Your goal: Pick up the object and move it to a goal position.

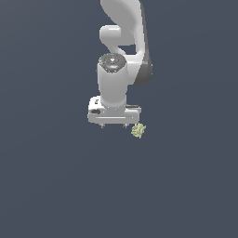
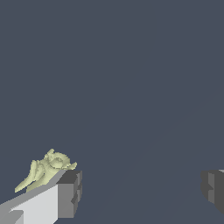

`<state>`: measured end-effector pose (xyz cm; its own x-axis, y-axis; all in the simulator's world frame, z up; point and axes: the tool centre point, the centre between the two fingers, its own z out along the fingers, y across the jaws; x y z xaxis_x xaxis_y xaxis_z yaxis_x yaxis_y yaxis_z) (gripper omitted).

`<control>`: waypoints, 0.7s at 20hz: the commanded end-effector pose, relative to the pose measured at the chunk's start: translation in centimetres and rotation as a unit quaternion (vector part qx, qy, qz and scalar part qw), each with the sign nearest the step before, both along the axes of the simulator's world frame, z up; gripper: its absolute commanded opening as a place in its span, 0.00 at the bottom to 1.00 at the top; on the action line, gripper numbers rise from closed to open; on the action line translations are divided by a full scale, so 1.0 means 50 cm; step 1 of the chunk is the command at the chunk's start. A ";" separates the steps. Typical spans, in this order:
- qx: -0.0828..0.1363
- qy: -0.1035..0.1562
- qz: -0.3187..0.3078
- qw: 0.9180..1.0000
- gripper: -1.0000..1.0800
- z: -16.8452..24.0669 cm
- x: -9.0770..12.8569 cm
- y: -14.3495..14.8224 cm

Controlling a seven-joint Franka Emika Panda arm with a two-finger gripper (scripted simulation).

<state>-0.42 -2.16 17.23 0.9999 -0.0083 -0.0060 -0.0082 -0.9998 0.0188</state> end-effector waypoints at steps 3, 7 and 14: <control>0.000 0.002 -0.002 1.000 0.96 -0.003 -0.002 -0.004; -0.004 0.018 -0.017 1.000 0.96 -0.022 -0.019 -0.034; -0.005 0.025 -0.024 0.999 0.96 -0.031 -0.028 -0.047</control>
